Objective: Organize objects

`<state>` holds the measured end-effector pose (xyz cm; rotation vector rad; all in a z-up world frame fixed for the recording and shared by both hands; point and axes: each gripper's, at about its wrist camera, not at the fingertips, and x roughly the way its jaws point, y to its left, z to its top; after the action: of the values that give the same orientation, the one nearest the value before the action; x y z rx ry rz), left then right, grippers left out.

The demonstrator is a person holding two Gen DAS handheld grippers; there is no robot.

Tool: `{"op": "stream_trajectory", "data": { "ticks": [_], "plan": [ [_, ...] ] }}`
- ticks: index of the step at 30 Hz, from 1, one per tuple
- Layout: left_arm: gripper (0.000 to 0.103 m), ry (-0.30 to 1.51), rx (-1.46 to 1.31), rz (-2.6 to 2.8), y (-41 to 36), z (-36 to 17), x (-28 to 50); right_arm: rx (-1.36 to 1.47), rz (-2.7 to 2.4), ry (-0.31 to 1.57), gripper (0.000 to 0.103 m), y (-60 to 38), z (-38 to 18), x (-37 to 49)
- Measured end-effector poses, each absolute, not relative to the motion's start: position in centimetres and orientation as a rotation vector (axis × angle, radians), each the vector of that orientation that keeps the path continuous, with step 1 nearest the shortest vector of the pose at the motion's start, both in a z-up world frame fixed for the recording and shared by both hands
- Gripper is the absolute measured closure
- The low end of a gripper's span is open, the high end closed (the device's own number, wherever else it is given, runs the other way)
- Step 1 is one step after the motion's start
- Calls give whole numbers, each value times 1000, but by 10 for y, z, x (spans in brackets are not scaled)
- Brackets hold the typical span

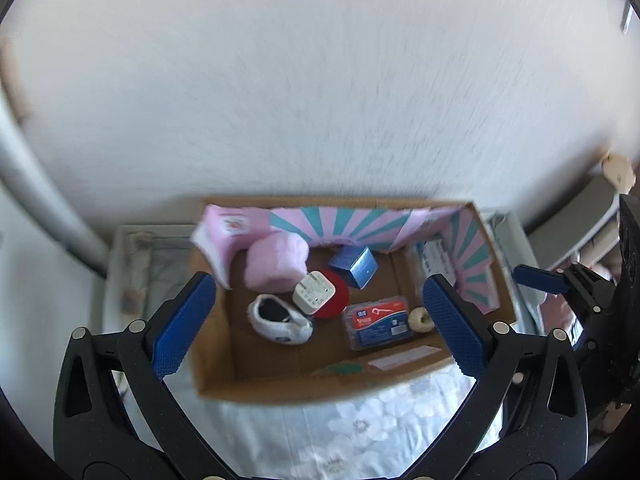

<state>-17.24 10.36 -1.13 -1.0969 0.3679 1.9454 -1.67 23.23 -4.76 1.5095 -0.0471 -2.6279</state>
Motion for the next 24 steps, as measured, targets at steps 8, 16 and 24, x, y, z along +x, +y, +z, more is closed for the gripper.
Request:
{"op": "stream_trajectory", "data": {
  "ticks": [8, 16, 24],
  "plan": [
    [0, 349, -974, 2099, 55, 53, -132, 1429, -2777, -208, 0, 242, 1, 20],
    [0, 340, -953, 2133, 16, 61, -112, 1431, -2886, -256, 0, 242, 7, 63],
    [0, 340, -971, 2182, -12, 35, -98, 1423, -2958, -255, 0, 238, -9, 89]
  ]
}}
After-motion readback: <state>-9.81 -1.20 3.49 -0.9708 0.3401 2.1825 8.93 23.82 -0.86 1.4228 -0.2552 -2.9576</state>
